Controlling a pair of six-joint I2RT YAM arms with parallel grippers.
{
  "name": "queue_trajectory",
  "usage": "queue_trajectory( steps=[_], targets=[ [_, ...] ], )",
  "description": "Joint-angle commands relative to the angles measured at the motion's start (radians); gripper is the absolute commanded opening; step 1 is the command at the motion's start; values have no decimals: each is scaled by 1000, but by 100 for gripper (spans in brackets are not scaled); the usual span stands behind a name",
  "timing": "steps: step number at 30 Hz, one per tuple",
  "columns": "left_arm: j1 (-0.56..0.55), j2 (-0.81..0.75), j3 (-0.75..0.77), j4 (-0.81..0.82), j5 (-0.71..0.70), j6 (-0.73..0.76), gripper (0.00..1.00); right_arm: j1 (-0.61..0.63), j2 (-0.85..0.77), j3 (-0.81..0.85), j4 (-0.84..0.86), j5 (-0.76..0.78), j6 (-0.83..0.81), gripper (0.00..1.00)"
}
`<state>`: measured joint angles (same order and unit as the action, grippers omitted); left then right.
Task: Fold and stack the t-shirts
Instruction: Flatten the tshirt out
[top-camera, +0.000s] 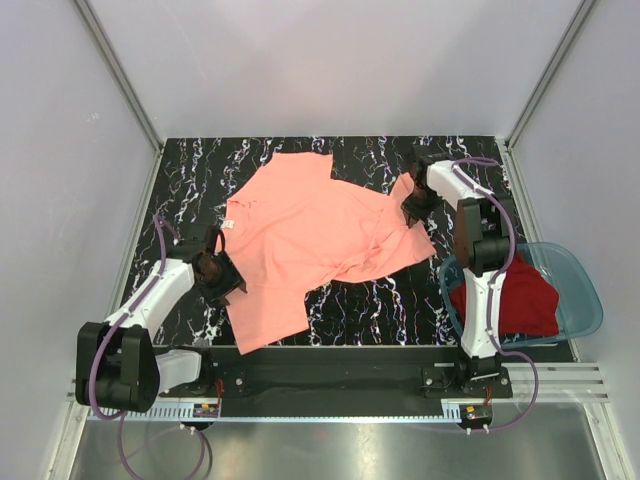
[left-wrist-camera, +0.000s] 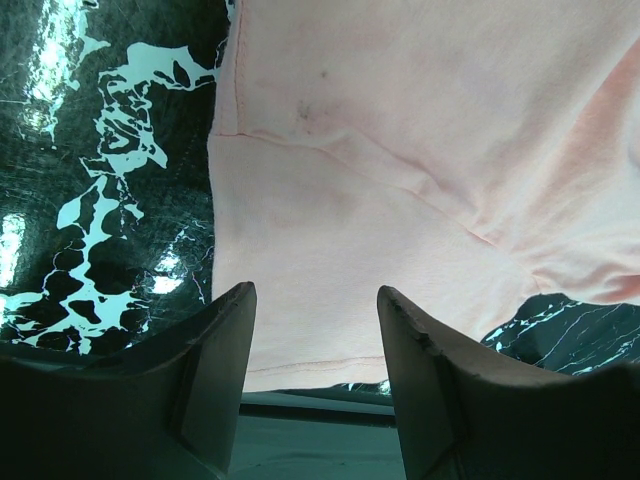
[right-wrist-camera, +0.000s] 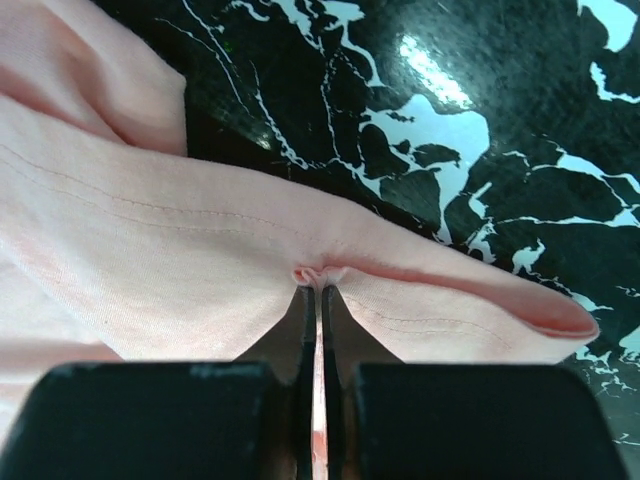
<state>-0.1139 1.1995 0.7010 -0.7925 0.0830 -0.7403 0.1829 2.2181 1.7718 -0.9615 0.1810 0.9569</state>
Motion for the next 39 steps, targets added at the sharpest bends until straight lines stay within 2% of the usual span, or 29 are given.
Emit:
queue_trajectory(
  steps=[1,6,10,18,21,27,29,32,36,39],
  targets=[
    [-1,-26,15,10,3,13,57,-2,-84,-21,-20,40,-6,0],
    [-1,-38,21,19,18,21,57,0,-162,-72,-20,43,-20,0],
    [-1,-52,48,68,110,64,58,3,-274,-106,-34,-1,-81,0],
    [-3,-22,129,231,257,62,62,17,-569,-379,30,-46,-190,0],
    [-16,66,186,263,307,36,64,15,-630,-498,114,-112,-234,1],
    [-64,153,255,320,328,12,66,15,-629,-540,61,-144,-195,0],
    [-72,198,265,378,349,7,66,15,-681,-645,131,-155,-202,0],
    [-82,319,307,433,360,-8,67,13,-667,-693,219,-178,-237,0],
    [-84,446,350,440,247,-48,67,15,-494,-572,211,-206,-274,0],
    [-84,544,417,392,129,-73,74,15,-434,-532,224,-204,-268,0]
  ],
)
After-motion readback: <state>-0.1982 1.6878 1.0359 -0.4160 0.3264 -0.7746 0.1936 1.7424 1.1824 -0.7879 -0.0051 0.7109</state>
